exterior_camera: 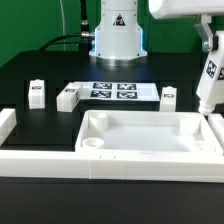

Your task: Assemble desk

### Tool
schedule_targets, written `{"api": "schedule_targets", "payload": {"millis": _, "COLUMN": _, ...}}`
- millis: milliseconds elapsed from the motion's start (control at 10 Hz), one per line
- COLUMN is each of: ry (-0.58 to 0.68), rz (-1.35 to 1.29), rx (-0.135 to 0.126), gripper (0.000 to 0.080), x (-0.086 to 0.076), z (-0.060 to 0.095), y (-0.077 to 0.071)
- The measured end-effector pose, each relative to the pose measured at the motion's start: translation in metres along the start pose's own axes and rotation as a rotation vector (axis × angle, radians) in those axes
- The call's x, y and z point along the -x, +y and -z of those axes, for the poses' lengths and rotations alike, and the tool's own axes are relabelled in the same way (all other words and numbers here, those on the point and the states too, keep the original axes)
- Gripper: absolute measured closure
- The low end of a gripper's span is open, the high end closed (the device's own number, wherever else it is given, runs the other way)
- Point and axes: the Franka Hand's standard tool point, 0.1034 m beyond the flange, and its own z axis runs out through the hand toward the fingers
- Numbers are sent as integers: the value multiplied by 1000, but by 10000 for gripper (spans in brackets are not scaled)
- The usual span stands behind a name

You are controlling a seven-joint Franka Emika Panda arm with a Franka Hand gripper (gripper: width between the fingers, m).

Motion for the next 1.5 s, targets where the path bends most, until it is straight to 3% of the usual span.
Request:
{"api": "schedule_targets", "payload": {"millis": 400, "ry": 19, "rz": 18, "rx": 3, "gripper": 509, "x": -27, "z": -2, "y": 12}}
{"api": "schedule_targets", "payload": {"millis": 800, "ry": 17, "rz": 35, "rx": 3, "gripper": 509, "x": -27, "z": -4, "y": 13}}
{"api": "schedule_targets", "payload": {"millis": 1000, "ry": 40, "rz": 71, "rx": 9, "gripper": 509, "x": -46, "z": -7, "y": 30}}
{"api": "schedule_targets", "payload": {"millis": 1300, "ry": 126, "rz": 79, "rx": 22, "gripper": 509, "x": -47, "z": -7, "y": 31}}
{"api": "schedule_targets", "payload": {"millis": 1500, "ry": 106, "rz": 70, "rx": 14, "gripper": 509, "x": -45, "z": -12, "y": 30}}
